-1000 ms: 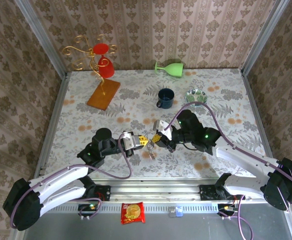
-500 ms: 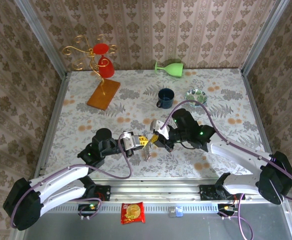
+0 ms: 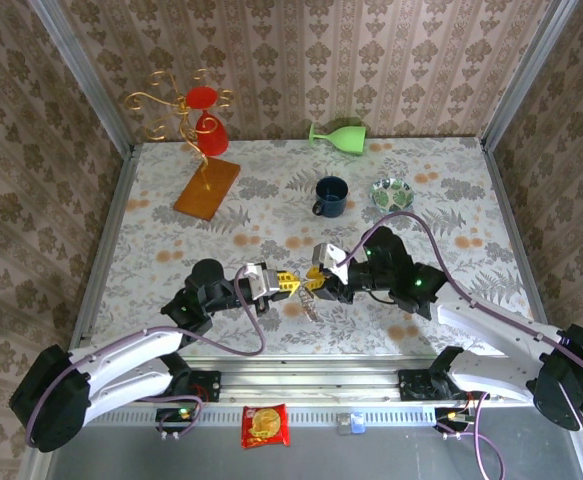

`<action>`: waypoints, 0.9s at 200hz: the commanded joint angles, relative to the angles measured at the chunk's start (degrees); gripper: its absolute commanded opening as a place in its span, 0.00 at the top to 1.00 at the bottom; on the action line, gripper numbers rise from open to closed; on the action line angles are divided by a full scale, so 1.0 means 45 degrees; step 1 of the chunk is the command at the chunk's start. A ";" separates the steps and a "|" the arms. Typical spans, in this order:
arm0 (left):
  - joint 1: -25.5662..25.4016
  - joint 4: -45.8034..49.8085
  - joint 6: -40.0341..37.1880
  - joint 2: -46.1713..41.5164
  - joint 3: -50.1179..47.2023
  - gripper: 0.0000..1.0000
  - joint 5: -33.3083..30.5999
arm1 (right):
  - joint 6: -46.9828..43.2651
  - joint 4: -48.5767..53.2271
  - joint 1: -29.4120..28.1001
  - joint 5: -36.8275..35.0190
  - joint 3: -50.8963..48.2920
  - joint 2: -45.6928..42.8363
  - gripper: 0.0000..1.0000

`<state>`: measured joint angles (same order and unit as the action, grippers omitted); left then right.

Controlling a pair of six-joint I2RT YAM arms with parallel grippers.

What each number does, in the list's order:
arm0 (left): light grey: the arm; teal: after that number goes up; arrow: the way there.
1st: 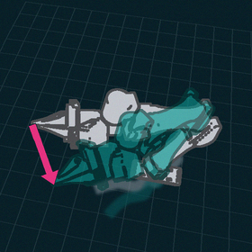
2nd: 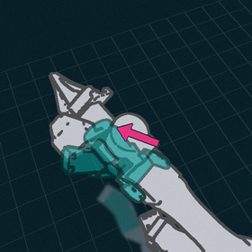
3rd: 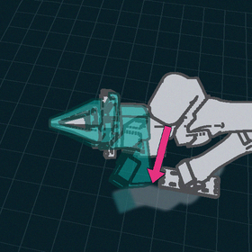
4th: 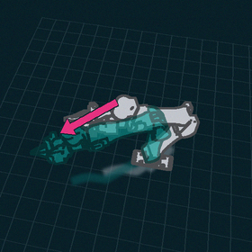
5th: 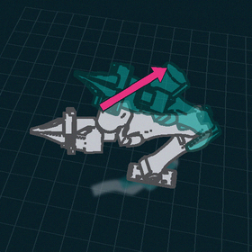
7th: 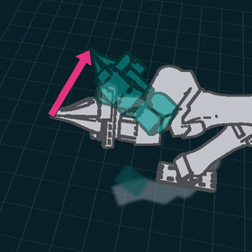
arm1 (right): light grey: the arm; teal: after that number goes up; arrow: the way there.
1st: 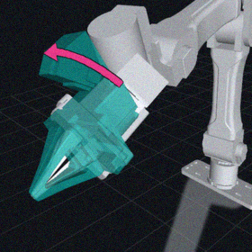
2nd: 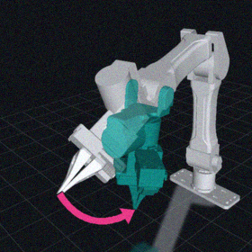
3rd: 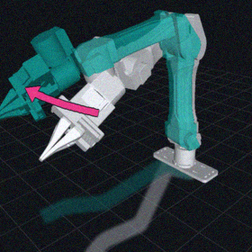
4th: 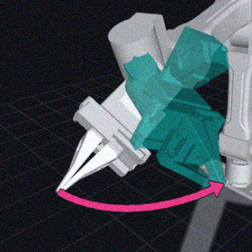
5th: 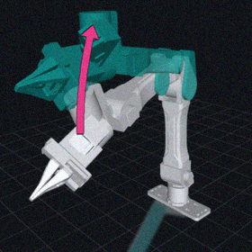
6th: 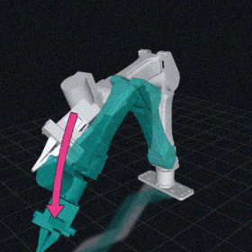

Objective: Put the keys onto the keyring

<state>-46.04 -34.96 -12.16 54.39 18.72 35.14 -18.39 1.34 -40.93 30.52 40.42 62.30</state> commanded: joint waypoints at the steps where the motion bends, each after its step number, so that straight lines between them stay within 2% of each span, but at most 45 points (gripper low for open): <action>1: 0.0024 -0.1293 0.0532 -0.0001 -0.0078 1.00 0.0773 | 0.0318 -0.0986 0.0091 0.0365 -0.0248 -0.0156 0.74; 69: 0.0075 -0.1876 0.0937 0.0267 -0.0098 1.00 0.1172 | 0.0549 -0.1432 0.0091 0.1243 -0.0024 0.0195 0.79; 88: 0.0111 -0.1959 0.1013 0.0296 -0.0117 1.00 0.1221 | 0.0532 -0.1433 0.0091 0.1541 0.0024 0.0273 0.85; 112: 0.0170 -0.1872 0.1045 0.0258 -0.0117 1.00 0.0996 | 0.0229 -0.1106 0.0099 0.1745 0.0163 0.0222 1.00; 117: 0.0183 -0.1771 0.1059 0.0228 -0.0117 0.95 0.0823 | 0.0092 -0.0904 0.0091 0.1737 0.0220 0.0199 1.00; 125: 0.0196 -0.1526 0.0982 0.0132 -0.0100 0.81 0.0598 | -0.0096 -0.0562 0.0091 0.1645 0.0309 0.0131 1.00; 134: 0.0192 -0.1013 0.0737 -0.0040 -0.0018 0.75 0.0474 | -0.0390 -0.0094 0.0091 0.1501 0.0492 0.0067 1.00; 180: 0.0193 0.2932 -0.1189 -0.0538 0.1094 0.74 0.0042 | -0.2409 0.3529 -0.0025 0.0433 0.2071 0.0509 1.00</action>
<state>-45.28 -31.51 -11.88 53.19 19.92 36.16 -22.70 8.01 -40.45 35.05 44.27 63.35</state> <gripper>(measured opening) 0.263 0.063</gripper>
